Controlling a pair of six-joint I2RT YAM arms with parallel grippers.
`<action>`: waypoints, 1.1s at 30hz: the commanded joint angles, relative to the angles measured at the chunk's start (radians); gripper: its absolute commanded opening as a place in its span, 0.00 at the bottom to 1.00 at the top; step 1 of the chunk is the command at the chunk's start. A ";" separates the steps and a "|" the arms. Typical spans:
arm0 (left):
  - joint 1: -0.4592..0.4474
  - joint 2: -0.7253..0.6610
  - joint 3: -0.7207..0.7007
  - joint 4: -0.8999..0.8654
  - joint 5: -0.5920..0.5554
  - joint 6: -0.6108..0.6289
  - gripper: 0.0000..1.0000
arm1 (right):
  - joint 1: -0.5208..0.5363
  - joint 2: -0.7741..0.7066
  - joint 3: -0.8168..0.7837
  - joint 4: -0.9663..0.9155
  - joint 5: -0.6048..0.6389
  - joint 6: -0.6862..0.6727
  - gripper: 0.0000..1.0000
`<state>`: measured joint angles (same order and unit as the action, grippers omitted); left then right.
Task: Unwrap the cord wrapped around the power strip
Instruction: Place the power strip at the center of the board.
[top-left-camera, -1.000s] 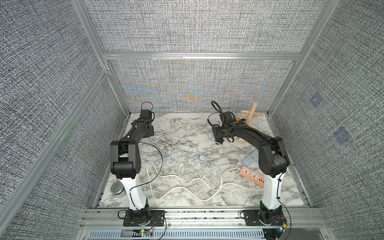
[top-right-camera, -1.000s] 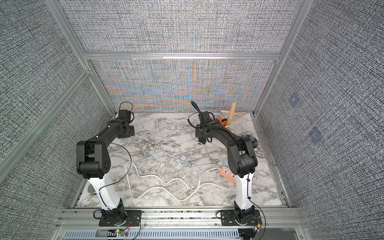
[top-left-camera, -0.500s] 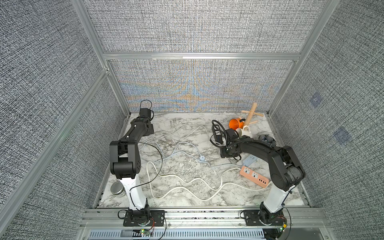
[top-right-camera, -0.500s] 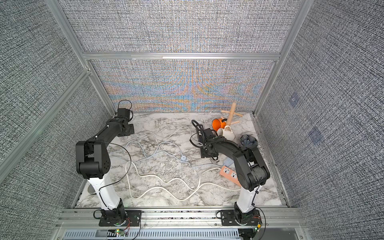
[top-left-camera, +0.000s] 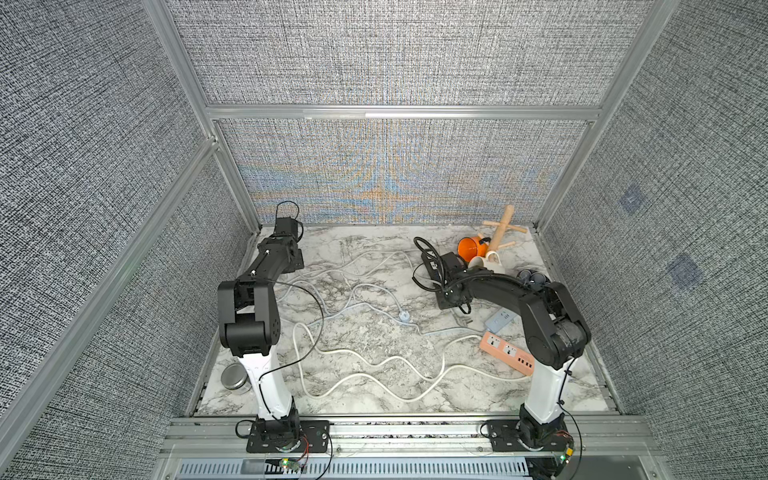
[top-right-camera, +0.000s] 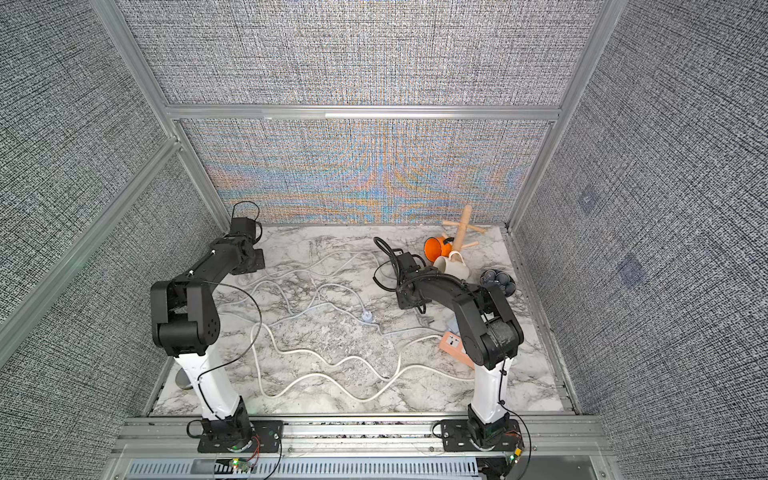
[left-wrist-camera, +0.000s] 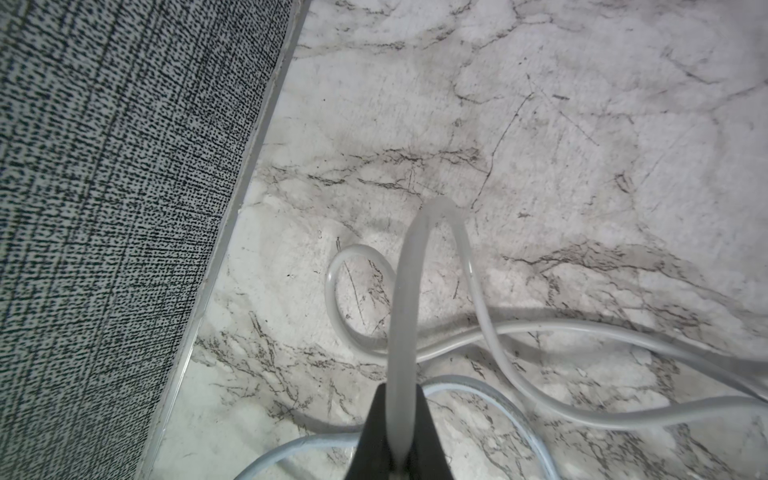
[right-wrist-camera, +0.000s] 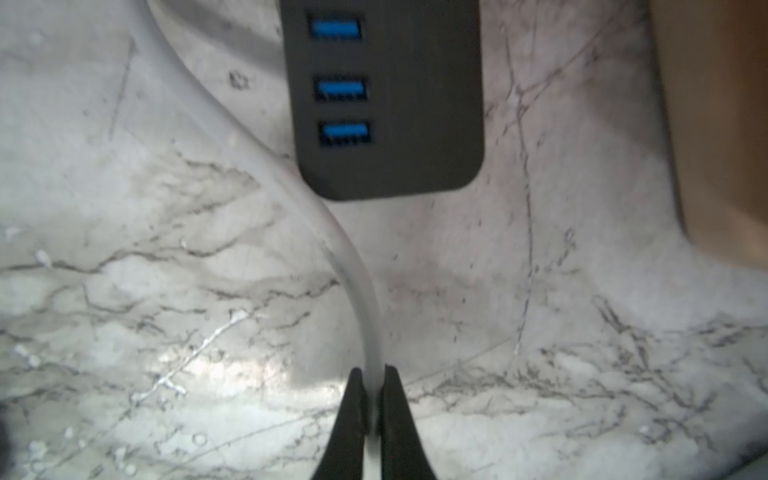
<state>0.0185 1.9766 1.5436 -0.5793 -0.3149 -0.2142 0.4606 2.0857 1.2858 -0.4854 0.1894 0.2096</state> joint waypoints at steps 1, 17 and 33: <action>0.015 0.008 0.012 -0.019 -0.016 0.001 0.00 | 0.002 0.029 0.056 0.022 0.031 -0.106 0.02; 0.039 0.076 0.040 0.023 0.013 -0.003 0.00 | -0.051 0.145 0.258 0.032 -0.049 -0.287 0.10; 0.026 -0.021 0.020 0.029 0.067 -0.010 0.48 | -0.067 -0.126 0.104 0.114 -0.209 -0.209 0.43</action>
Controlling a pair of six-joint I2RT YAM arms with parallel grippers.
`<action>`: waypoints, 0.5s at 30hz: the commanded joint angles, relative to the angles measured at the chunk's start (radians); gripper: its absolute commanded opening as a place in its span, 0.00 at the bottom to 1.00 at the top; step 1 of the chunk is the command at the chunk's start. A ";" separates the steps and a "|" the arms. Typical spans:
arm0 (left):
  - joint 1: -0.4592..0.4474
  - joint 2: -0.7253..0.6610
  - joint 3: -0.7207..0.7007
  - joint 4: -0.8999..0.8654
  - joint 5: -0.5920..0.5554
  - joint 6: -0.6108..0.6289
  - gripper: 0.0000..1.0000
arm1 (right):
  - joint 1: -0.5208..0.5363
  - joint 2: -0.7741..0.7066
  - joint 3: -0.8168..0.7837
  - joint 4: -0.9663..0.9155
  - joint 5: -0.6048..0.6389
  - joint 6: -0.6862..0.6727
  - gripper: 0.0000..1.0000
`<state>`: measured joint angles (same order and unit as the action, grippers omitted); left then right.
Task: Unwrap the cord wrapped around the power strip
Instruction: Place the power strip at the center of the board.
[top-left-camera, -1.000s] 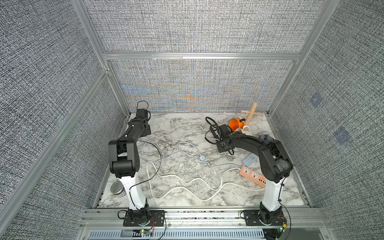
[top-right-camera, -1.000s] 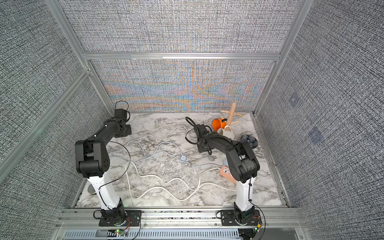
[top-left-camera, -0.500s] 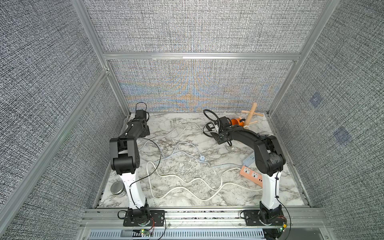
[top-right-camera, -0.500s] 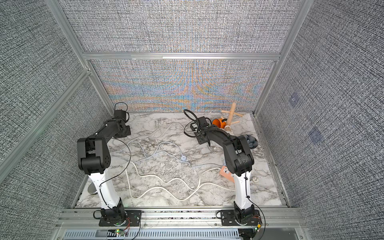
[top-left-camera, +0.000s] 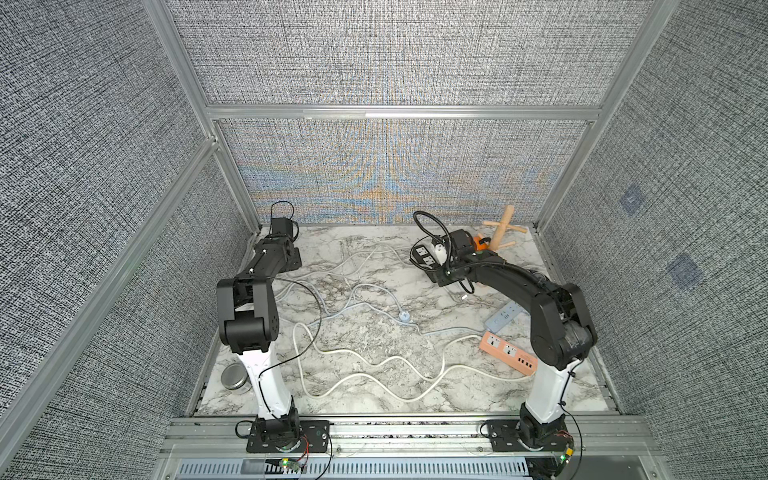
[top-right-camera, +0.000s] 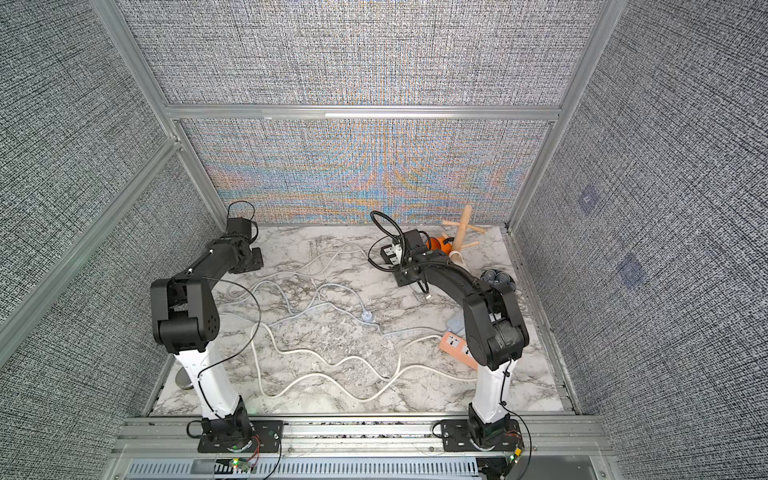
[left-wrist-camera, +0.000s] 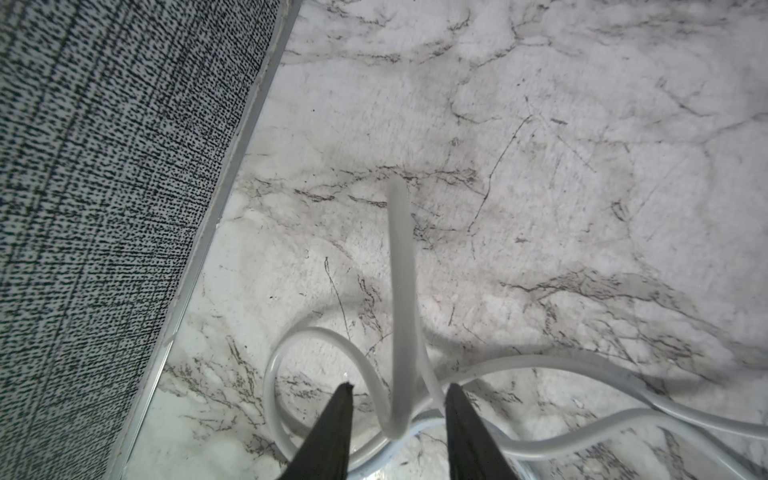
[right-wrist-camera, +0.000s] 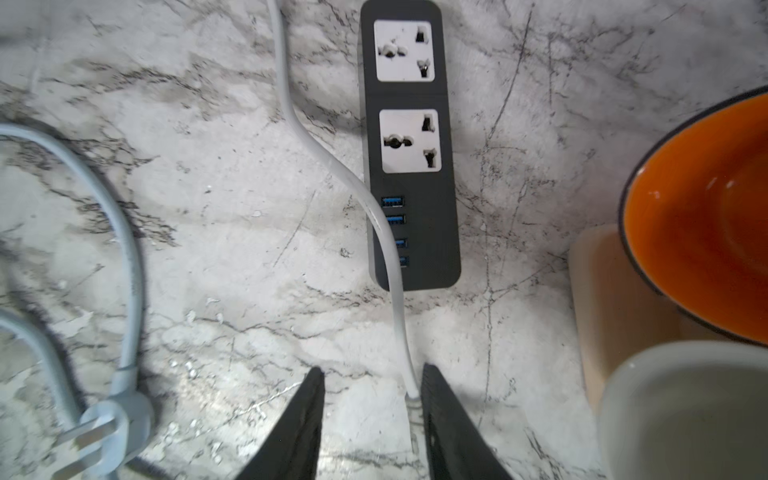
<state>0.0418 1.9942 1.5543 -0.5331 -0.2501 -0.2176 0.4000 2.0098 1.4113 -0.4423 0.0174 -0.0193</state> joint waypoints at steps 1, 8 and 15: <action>-0.001 -0.046 0.018 -0.034 -0.009 -0.005 0.56 | -0.009 -0.081 -0.038 0.083 -0.038 0.022 0.44; -0.035 -0.138 0.051 -0.046 -0.067 0.019 0.89 | -0.024 -0.298 -0.176 0.208 0.078 0.050 0.69; -0.119 -0.310 -0.043 0.070 -0.213 0.084 0.94 | -0.046 -0.595 -0.546 0.638 0.229 -0.022 0.98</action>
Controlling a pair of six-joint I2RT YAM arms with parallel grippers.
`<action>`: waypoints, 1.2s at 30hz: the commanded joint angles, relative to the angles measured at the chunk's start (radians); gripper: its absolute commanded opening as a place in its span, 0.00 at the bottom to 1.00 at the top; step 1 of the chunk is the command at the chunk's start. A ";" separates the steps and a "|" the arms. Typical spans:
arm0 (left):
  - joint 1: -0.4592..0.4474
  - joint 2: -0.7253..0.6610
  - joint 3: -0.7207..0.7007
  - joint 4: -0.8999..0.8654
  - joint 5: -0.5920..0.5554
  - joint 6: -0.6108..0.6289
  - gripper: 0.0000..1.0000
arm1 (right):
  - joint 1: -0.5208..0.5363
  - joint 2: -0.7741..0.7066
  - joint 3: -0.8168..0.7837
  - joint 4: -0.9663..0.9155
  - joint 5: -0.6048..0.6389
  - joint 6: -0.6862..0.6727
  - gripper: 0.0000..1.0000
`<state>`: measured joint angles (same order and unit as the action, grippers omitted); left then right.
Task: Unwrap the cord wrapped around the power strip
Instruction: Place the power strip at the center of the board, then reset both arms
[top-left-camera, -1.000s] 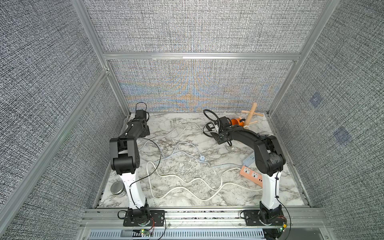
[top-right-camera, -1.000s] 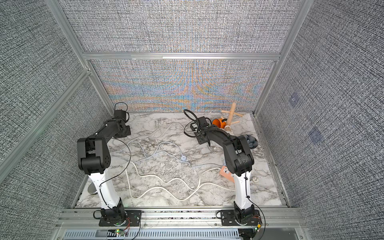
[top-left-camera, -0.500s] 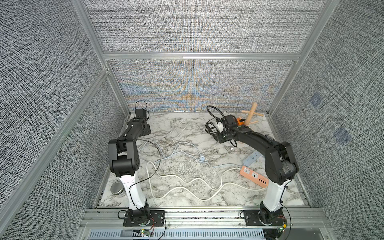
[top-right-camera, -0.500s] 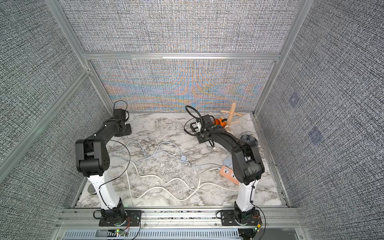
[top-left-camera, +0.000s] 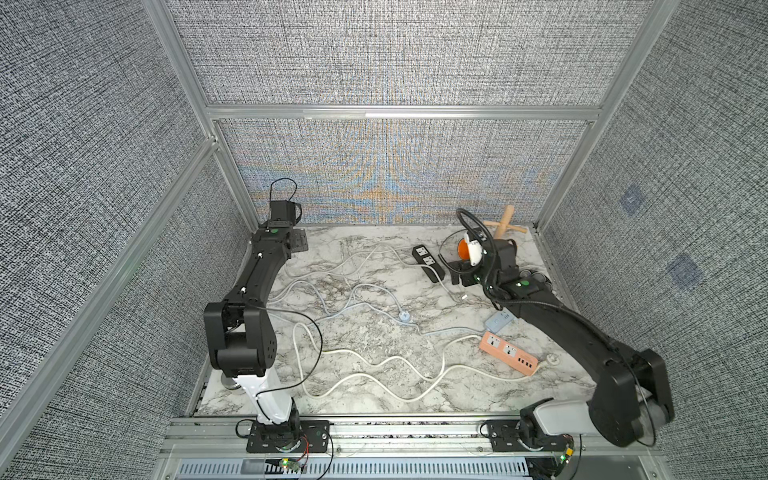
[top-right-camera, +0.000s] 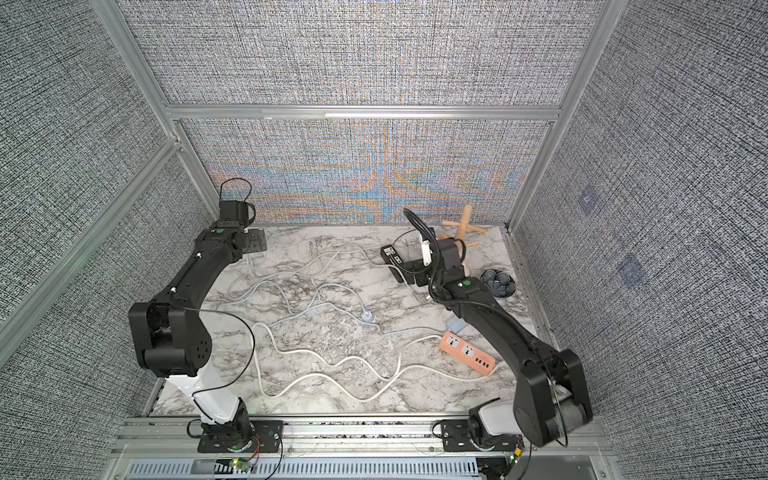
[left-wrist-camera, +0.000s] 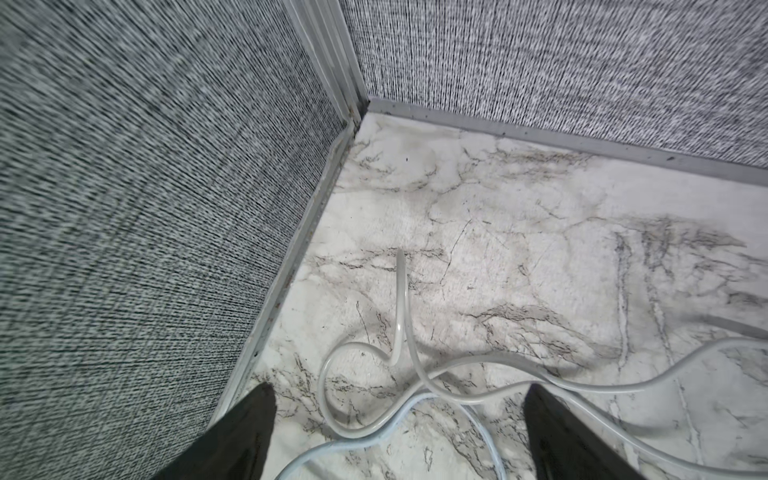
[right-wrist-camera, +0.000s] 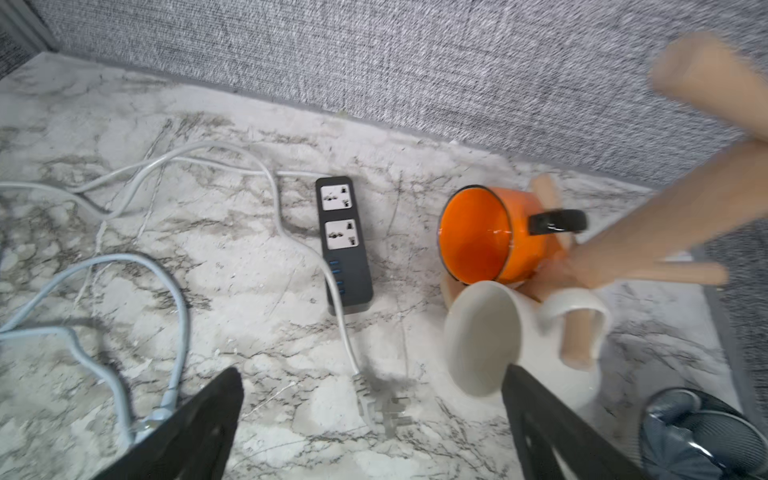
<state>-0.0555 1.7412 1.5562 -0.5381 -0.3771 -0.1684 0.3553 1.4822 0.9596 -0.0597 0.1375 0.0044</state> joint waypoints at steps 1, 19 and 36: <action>-0.033 -0.094 -0.085 0.105 -0.106 0.036 0.94 | -0.004 -0.092 -0.136 0.296 0.132 -0.046 0.98; -0.072 -0.422 -0.935 0.853 -0.110 0.120 0.96 | -0.076 -0.115 -0.605 0.873 0.232 -0.050 0.98; -0.070 -0.497 -1.028 0.946 -0.045 0.129 0.96 | -0.187 -0.011 -0.703 1.236 0.136 -0.121 0.98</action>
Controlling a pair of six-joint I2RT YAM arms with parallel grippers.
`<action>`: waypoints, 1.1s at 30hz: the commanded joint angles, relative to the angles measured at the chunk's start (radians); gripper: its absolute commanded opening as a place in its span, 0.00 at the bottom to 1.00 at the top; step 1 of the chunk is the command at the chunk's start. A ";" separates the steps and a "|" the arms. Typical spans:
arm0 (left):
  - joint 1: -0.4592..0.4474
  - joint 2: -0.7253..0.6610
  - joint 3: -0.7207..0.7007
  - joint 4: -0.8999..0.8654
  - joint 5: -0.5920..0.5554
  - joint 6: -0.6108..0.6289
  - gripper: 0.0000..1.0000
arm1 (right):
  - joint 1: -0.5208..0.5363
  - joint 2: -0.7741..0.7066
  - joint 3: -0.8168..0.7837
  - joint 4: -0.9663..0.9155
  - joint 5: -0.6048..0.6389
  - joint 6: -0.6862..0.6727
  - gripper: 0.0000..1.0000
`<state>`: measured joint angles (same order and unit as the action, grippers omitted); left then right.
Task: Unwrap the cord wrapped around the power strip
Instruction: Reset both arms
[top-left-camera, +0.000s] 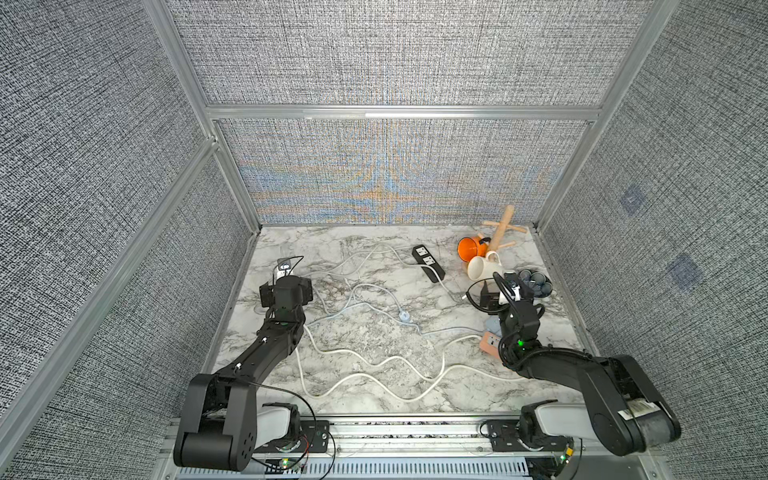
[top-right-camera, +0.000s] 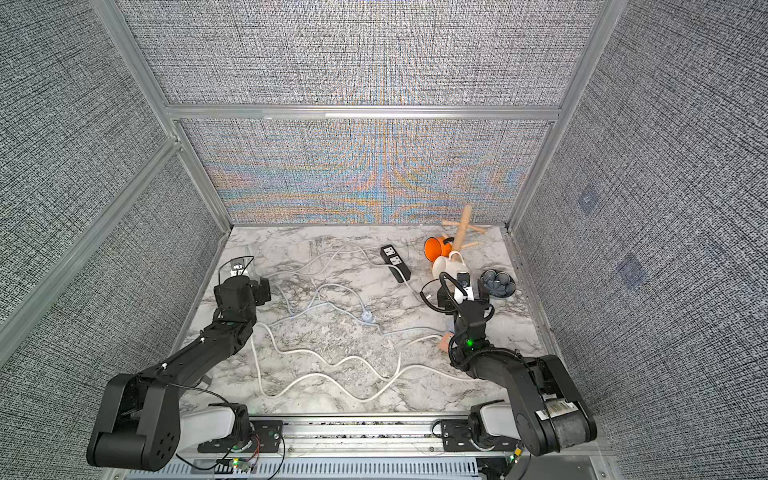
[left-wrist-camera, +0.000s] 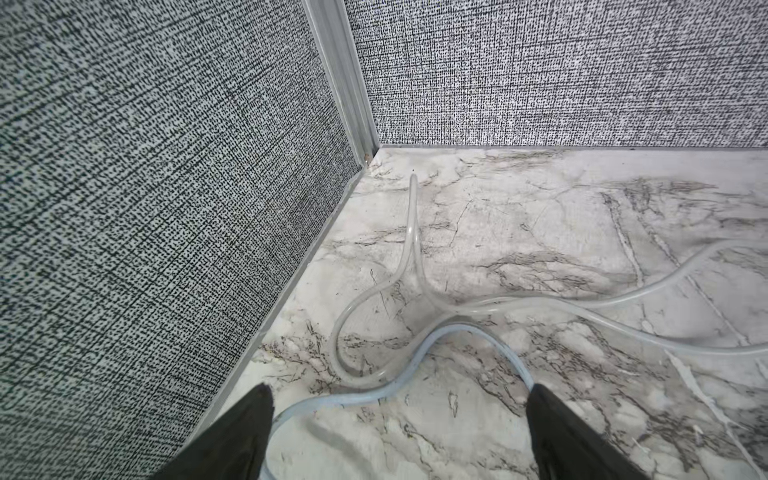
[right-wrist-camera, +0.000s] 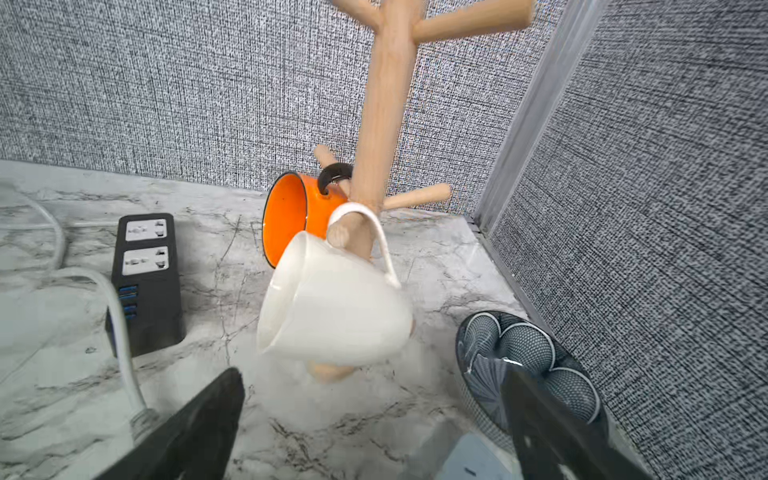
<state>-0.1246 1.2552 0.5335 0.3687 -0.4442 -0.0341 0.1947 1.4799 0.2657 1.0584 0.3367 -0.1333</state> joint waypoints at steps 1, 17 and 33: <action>0.000 -0.020 -0.013 0.041 0.023 -0.010 0.96 | -0.046 -0.011 -0.023 0.138 -0.080 0.036 0.98; -0.028 0.223 -0.106 0.401 0.029 0.018 0.96 | -0.137 0.049 -0.057 0.235 -0.172 0.122 0.98; -0.008 0.212 0.003 0.145 0.041 -0.065 1.00 | -0.153 0.045 -0.056 0.227 -0.185 0.133 0.98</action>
<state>-0.1341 1.4731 0.5369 0.5034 -0.4088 -0.0906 0.0418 1.5265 0.2035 1.2568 0.1535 -0.0025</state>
